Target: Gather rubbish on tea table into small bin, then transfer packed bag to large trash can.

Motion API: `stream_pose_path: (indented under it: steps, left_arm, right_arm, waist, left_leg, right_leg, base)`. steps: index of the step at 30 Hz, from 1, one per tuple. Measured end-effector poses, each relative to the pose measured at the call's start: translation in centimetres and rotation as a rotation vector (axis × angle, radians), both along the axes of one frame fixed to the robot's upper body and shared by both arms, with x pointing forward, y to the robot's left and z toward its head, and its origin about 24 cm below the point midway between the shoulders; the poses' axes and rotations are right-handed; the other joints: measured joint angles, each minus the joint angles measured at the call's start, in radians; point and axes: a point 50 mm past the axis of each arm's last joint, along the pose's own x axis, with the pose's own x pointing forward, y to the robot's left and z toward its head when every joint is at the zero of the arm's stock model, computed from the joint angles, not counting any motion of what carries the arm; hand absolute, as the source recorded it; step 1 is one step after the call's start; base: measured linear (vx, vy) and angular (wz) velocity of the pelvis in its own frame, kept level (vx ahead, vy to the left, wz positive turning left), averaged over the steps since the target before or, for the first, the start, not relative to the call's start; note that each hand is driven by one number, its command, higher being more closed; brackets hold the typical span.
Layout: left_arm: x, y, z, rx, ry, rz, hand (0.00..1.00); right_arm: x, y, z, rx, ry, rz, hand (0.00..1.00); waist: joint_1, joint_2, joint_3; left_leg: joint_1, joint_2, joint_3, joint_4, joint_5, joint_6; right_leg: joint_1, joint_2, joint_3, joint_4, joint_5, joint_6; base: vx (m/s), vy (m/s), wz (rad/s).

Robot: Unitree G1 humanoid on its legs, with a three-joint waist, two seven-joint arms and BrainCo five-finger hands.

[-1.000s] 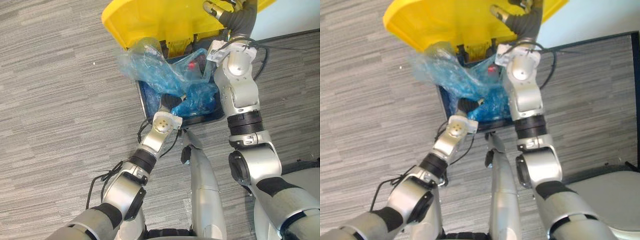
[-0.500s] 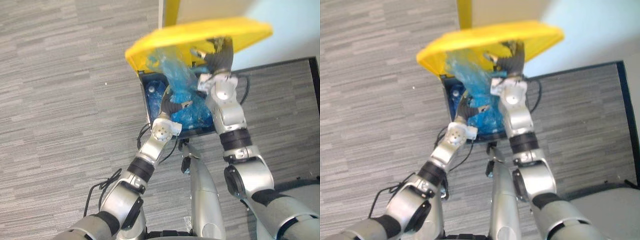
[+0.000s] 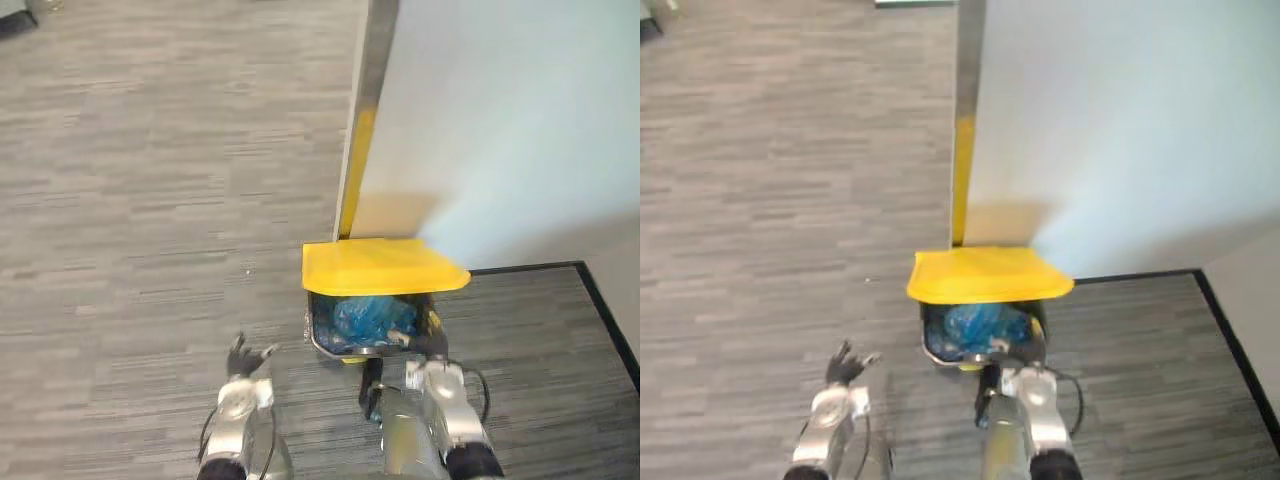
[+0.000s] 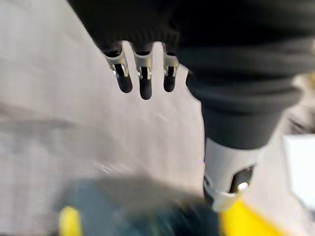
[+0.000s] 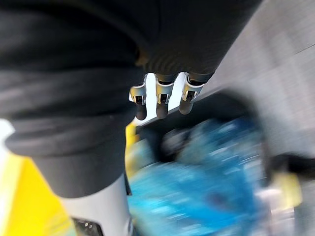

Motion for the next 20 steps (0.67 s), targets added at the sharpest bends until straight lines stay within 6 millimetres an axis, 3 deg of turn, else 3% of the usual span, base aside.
stream_pose_path:
  steps: [1,2,3,4,6,8,13,16,20]
  left_arm:
    - [-1.6,0.3,-1.1,-0.008,0.078,0.028,0.0]
    - [-2.3,0.1,-1.7,-0.021,0.119,0.027,0.0]
    - [-3.8,-1.0,-3.0,-0.064,0.213,0.014,0.0]
    - [-3.7,-1.1,-3.0,-0.066,0.215,0.005,0.0]
    - [-3.2,-1.1,-2.9,-0.06,0.205,-0.003,0.0]
    - [-2.8,-1.6,-3.1,-0.075,0.209,-0.021,0.0]
    - [-3.8,-1.6,-3.5,-0.095,0.243,0.018,0.0]
    - [-4.1,-1.3,-3.7,-0.088,0.256,0.024,0.0]
    - [-4.4,-1.2,-3.9,-0.09,0.275,0.02,0.0]
  right_arm:
    - [-2.2,-0.1,-1.8,0.021,0.11,-0.03,0.0]
    - [-3.1,-0.2,-2.4,0.027,0.148,-0.047,0.0]
    - [-4.7,-1.0,-3.5,0.028,0.23,-0.092,0.0]
    - [-4.7,-1.2,-3.7,0.024,0.248,-0.099,0.0]
    - [-5.5,-1.3,-3.9,0.025,0.273,-0.117,0.0]
    - [-6.7,-2.0,-4.4,0.019,0.317,-0.142,0.0]
    - [-7.4,-2.1,-4.7,0.03,0.343,-0.169,0.0]
    - [-7.8,-2.3,-4.9,0.03,0.358,-0.177,0.0]
    - [-7.9,-2.5,-5.0,0.033,0.371,-0.188,0.0]
  waist:
    - [0.008,-0.004,-0.029]
    - [0.012,0.005,-0.05]
    - [0.025,0.038,-0.091]
    - [0.022,0.057,-0.102]
    - [0.011,0.035,-0.104]
    - [-0.01,0.037,-0.11]
    - [-0.013,0.03,-0.119]
    - [-0.014,0.031,-0.121]
    - [-0.017,0.037,-0.121]
  left_leg:
    - [0.026,0.002,0.014,-0.045,0.018,-0.007]
    - [0.027,0.01,0.032,-0.058,0.028,0.0]
    - [0.008,0.021,0.083,-0.099,0.043,0.033]
    - [-0.008,-0.008,0.09,-0.14,0.058,0.087]
    - [0.015,-0.031,0.093,-0.149,0.074,0.093]
    - [0.042,-0.029,0.096,-0.154,0.078,0.1]
    - [0.036,-0.043,0.1,-0.16,0.076,0.101]
    - [0.041,-0.068,0.097,-0.189,0.09,0.12]
    - [0.043,-0.086,0.092,-0.198,0.101,0.11]
  right_leg:
    - [0.059,0.039,0.009,-0.099,-0.05,0.007]
    - [0.079,0.057,0.017,-0.162,-0.066,0.006]
    - [0.114,0.13,0.05,-0.365,-0.01,-0.035]
    - [0.141,0.15,0.051,-0.46,0.036,-0.048]
    - [0.149,0.133,0.034,-0.443,0.03,-0.053]
    - [0.197,0.137,0.029,-0.486,0.044,-0.039]
    - [0.233,0.136,0.033,-0.589,0.113,-0.02]
    - [0.269,0.122,0.037,-0.67,0.171,-0.007]
    - [0.309,0.113,0.042,-0.76,0.229,0.005]
  base:
    - [0.17,-0.152,0.0]
    - [0.09,-0.102,-0.79]
    - [-0.02,-0.025,-1.09]
    - [-0.04,0.025,-1.07]
    - [-0.02,0.028,-0.34]
    - [-0.07,0.015,0.04]
    - [-0.1,0.049,-0.03]
    - [-0.04,0.119,0.06]
    - [0.02,0.094,0.0]
